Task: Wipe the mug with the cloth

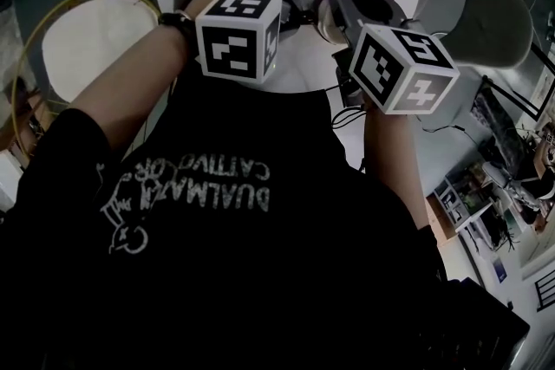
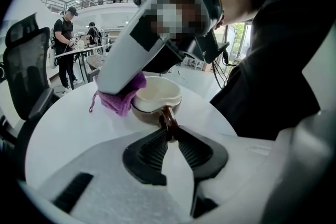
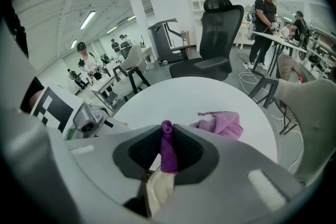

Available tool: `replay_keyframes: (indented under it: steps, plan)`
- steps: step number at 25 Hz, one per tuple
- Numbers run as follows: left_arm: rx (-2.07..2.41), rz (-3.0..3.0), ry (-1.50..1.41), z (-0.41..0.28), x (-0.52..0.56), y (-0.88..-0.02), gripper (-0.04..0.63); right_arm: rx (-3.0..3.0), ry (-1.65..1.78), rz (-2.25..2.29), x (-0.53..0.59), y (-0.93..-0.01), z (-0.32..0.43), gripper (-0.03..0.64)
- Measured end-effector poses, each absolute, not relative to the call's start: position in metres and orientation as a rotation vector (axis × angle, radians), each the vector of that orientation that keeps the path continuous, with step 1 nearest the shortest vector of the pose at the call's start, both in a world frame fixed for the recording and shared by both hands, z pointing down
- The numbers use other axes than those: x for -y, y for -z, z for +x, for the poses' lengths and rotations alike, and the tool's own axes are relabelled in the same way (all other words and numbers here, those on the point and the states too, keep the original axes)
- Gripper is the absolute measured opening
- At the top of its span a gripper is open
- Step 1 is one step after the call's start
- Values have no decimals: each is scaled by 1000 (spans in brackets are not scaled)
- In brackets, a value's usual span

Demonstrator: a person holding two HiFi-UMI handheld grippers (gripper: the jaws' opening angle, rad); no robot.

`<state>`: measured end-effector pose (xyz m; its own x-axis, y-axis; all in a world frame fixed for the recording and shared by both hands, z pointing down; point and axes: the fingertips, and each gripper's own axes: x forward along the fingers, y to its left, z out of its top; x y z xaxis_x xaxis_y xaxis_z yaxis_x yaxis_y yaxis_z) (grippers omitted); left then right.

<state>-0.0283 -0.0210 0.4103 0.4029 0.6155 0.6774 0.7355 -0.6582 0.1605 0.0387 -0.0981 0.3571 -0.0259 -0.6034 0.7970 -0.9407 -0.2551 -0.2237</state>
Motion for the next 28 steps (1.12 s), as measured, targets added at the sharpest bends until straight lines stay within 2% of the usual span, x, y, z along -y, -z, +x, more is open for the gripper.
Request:
replay_keyframes:
  steps: [8, 12, 28]
  plan:
    - [1181, -2575, 1090, -23, 27, -409, 71, 1688, -1183, 1820, 94, -355, 32, 67]
    - [1145, -2583, 1090, -24, 25, -412, 69, 1782, -1166, 1654, 90, -356, 19, 67]
    - [979, -2605, 1140, -19, 32, -408, 64, 1882, -729, 966, 79, -359, 4, 66]
